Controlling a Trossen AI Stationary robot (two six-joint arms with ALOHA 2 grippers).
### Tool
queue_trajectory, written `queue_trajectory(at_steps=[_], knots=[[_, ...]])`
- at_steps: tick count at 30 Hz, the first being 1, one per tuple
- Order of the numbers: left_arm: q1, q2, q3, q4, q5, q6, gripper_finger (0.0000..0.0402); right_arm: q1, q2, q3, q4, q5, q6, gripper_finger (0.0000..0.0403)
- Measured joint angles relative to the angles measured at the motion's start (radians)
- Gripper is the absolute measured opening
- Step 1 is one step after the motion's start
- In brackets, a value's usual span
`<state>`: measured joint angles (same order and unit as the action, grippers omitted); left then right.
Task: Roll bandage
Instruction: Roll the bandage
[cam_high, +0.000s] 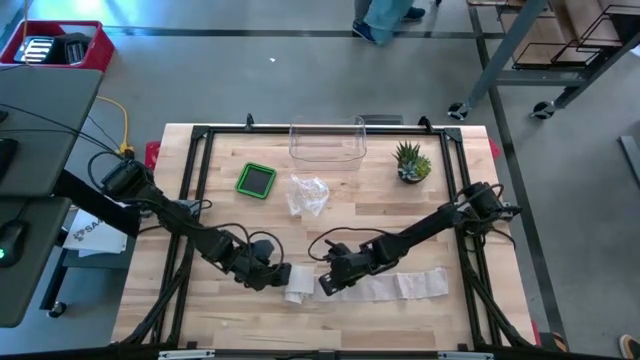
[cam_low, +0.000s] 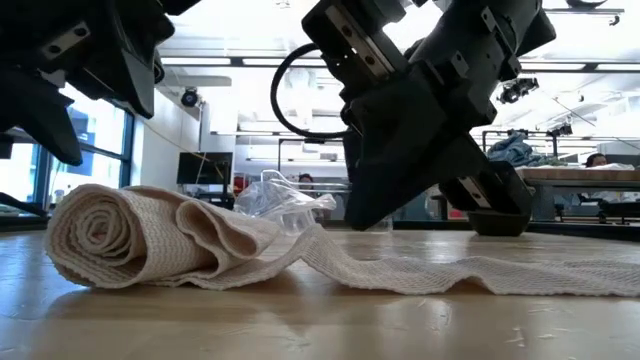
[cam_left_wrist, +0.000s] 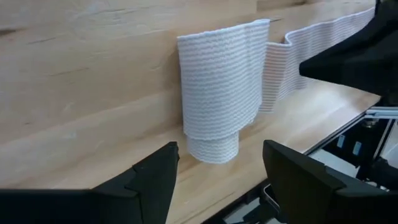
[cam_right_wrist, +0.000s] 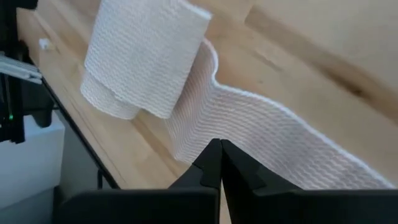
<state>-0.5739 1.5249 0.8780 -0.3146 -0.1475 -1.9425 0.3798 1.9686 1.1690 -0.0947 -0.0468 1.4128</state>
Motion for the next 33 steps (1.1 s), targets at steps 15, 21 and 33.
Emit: queue_trajectory(at_steps=[15,21,33], knots=[[-0.029,0.000,-0.127,0.303,-0.162,-0.124,0.0222,0.092,-0.106,-0.005,-0.230,0.131,0.101,0.0000],[-0.029,0.000,-0.125,0.289,-0.164,-0.107,0.0222,0.101,-0.095,-0.005,-0.266,0.170,0.159,0.0000],[-0.015,0.019,-0.125,0.254,-0.075,-0.146,0.0222,0.104,-0.057,-0.005,-0.260,0.131,0.153,0.0000]])
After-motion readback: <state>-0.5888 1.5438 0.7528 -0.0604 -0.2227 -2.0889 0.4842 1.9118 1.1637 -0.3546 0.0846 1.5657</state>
